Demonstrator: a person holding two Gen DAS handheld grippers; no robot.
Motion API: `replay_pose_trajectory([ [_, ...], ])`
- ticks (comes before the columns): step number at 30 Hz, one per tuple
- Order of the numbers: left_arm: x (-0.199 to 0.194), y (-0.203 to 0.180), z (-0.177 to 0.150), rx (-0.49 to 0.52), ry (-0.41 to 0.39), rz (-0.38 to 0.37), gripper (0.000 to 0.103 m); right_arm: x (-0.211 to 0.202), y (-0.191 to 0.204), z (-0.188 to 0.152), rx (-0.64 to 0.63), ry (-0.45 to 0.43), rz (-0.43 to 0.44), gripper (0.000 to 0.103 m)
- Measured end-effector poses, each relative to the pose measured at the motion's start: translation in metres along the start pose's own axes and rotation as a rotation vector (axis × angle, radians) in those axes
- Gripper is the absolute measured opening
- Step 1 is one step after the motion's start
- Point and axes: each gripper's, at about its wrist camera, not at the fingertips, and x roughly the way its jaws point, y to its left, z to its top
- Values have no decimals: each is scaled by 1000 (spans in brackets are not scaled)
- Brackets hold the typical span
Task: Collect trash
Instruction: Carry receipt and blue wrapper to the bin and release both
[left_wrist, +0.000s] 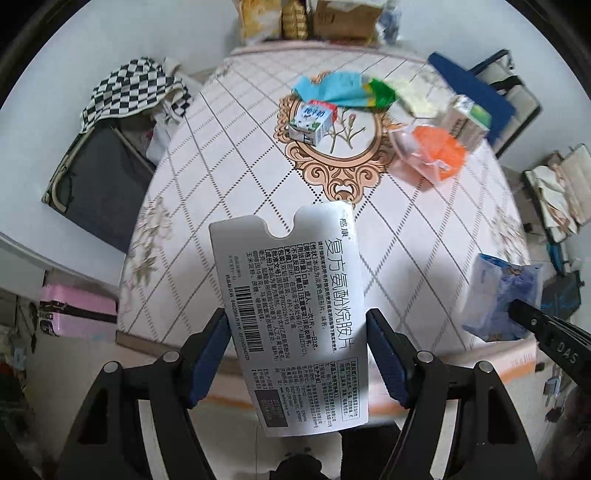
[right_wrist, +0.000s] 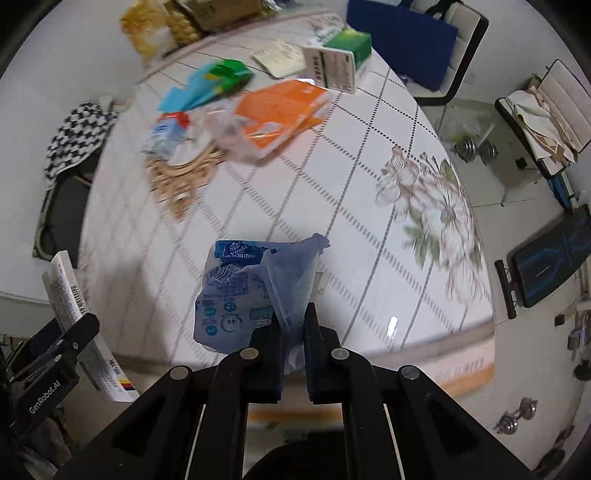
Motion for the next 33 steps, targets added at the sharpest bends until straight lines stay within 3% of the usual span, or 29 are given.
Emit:
replay_pose_trajectory([
  [7,-33,34,-69,70,-37,-72,71,-42,29,-93,10,-60,10,9],
  [10,-30,45,-107,85,11,-95,71,-41,33,-137,21,-35,5,9],
  [13,-9,50,-139,95,82,-111,71,-23,31,-188,26,43,-11,9],
  [19,87,52,-200,75,271,-156,71,64,6,-267,61,209,-45,9],
  [24,210,49,-242,-5,420,-212,71,169,-29,-316,137,311,-23,9],
  [29,323,52,-266,-95,510,-305,72,283,-59,-347,208,380,27,9],
  [33,387,59,-274,-169,529,-330,73,358,-64,-354,192,395,69,10],
])
